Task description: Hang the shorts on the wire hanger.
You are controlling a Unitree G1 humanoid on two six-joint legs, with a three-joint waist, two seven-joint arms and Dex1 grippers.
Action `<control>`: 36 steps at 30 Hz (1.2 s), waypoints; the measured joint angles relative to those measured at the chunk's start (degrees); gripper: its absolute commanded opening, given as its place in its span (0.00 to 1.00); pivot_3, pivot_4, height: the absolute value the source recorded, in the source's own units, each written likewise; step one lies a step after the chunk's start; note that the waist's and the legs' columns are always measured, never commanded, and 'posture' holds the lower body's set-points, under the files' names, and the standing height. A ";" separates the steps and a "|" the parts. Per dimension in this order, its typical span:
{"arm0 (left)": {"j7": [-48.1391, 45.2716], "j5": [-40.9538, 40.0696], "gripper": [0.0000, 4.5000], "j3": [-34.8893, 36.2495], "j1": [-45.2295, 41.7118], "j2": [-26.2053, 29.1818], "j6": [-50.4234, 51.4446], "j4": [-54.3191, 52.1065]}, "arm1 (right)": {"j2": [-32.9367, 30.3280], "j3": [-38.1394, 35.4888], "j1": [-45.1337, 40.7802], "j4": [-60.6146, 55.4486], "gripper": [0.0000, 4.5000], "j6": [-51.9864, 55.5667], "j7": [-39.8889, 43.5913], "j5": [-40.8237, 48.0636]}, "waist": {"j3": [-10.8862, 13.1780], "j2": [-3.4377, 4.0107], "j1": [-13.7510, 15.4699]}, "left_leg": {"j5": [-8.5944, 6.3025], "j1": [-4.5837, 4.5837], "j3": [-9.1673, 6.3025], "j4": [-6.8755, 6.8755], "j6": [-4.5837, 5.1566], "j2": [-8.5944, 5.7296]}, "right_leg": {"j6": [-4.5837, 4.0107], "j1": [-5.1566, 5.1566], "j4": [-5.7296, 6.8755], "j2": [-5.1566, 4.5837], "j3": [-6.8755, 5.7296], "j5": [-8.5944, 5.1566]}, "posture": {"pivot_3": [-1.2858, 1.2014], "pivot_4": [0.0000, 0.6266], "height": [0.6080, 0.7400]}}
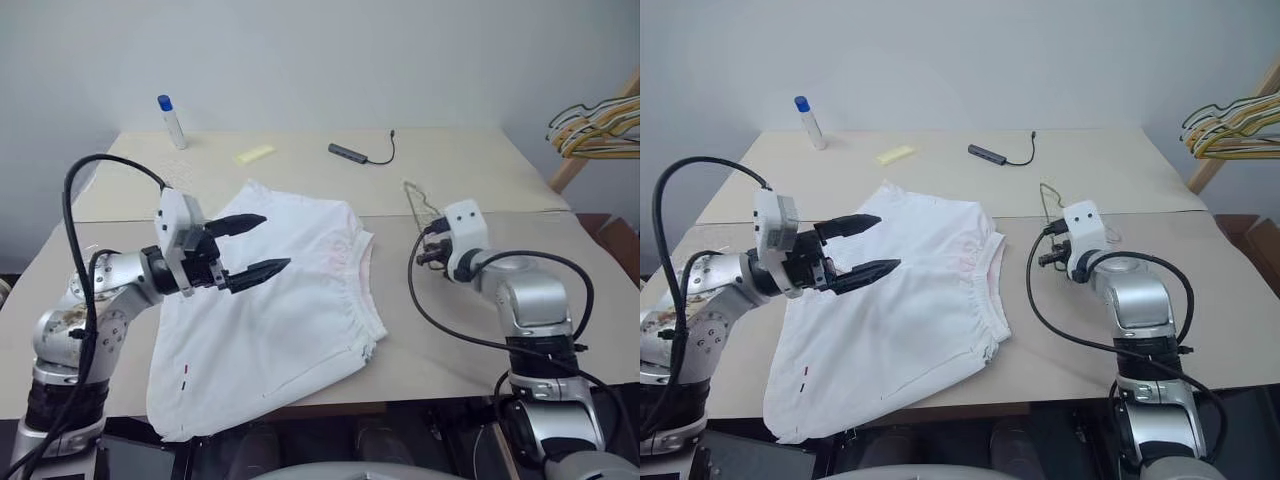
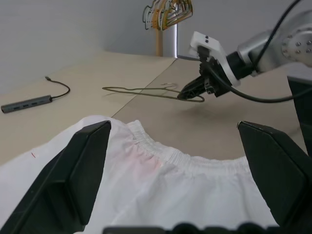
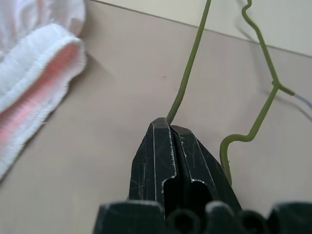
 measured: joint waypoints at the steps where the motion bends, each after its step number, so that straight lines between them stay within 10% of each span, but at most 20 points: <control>1: 0.88 -0.06 1.00 -0.04 -0.03 0.00 1.27 0.27 | -0.19 -0.19 0.27 -1.40 0.00 1.61 0.55 0.81 | 0.00 0.00 -0.02 | 0.00 -0.01 -0.01 0.00 0.00 0.00 | 0.00 -0.01 -0.02 0.01 0.00 0.00 | 0.51 0.00 1.00; 11: 2.23 0.49 1.00 -1.63 0.32 0.13 2.47 0.26 | -12.10 9.95 10.55 -6.61 0.00 0.96 5.36 0.10 | 0.00 0.01 0.22 | -0.02 0.06 0.02 0.02 0.03 -0.10 | 0.09 0.09 -0.08 -0.07 0.02 -0.02 | 0.51 0.00 1.00; 21: 1.43 1.61 1.00 -2.85 0.84 0.97 2.38 -0.01 | -9.28 6.99 9.53 -5.26 0.70 1.80 5.21 1.35 | 0.00 -0.02 -0.05 | -0.02 0.04 0.03 0.02 0.03 -0.10 | 0.08 0.07 -0.09 -0.05 0.07 -0.02 | 0.51 0.00 1.00; 36: 0.93 3.73 1.00 -3.67 1.76 1.45 2.05 -0.05 | -3.54 5.46 3.64 3.79 0.70 3.13 0.37 0.74 | -0.02 -0.05 0.15 | -0.02 0.14 0.03 0.02 0.03 -0.11 | 0.10 0.17 -0.11 -0.06 0.09 0.00 | 0.52 0.00 1.00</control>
